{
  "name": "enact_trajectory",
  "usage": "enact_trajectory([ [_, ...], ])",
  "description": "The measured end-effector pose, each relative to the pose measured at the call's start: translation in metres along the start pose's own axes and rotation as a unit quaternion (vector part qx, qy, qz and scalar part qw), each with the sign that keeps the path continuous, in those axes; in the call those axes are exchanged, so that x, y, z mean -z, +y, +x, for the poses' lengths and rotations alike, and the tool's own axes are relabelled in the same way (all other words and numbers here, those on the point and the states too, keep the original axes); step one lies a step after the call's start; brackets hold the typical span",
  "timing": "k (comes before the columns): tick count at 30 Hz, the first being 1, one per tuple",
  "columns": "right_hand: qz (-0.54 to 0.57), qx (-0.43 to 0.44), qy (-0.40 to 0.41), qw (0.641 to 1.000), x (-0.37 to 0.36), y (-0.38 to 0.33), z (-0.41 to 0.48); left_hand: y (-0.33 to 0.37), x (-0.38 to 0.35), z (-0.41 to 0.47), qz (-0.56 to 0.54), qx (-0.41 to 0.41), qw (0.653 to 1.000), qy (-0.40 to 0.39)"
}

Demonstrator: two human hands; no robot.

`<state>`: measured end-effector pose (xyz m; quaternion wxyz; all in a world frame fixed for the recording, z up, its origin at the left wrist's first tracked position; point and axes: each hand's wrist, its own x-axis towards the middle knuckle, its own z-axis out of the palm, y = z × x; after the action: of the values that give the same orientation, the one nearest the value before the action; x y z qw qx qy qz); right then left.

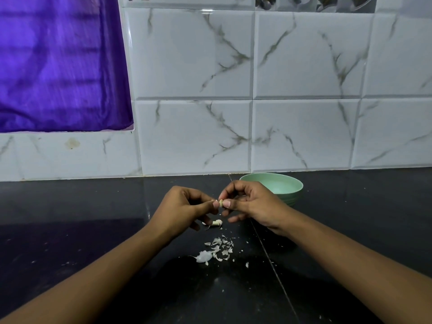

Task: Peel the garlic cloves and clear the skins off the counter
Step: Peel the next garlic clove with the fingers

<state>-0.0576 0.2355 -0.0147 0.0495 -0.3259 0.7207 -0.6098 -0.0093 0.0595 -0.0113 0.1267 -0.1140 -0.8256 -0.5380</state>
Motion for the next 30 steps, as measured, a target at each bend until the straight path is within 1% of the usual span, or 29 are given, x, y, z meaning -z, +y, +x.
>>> enact_trajectory([
  [5, 0.036, -0.005, 0.014, 0.999, -0.004, 0.001, 0.0, -0.002, 0.0, 0.002, -0.023, 0.0, 1.0, 0.008],
  [9, 0.053, 0.001, 0.042, 0.998, -0.006, -0.003, -0.001, -0.004, -0.001, 0.003, -0.027, -0.013, 0.999, 0.03],
  [15, 0.027, 0.022, 0.078, 0.996, -0.009, -0.003, -0.002, -0.007, -0.006, 0.004, -0.014, -0.035, 0.997, 0.063],
  [22, -0.019, 0.035, 0.135, 0.99, -0.018, 0.001, -0.001, -0.008, -0.009, 0.002, 0.028, -0.058, 0.993, 0.096],
  [25, 0.01, 0.036, 0.157, 0.987, -0.021, 0.001, -0.002, -0.006, -0.013, 0.001, 0.031, -0.067, 0.991, 0.113],
  [30, 0.075, 0.008, 0.177, 0.981, -0.026, 0.002, -0.002, -0.004, -0.016, -0.001, 0.102, -0.096, 0.981, 0.134],
])
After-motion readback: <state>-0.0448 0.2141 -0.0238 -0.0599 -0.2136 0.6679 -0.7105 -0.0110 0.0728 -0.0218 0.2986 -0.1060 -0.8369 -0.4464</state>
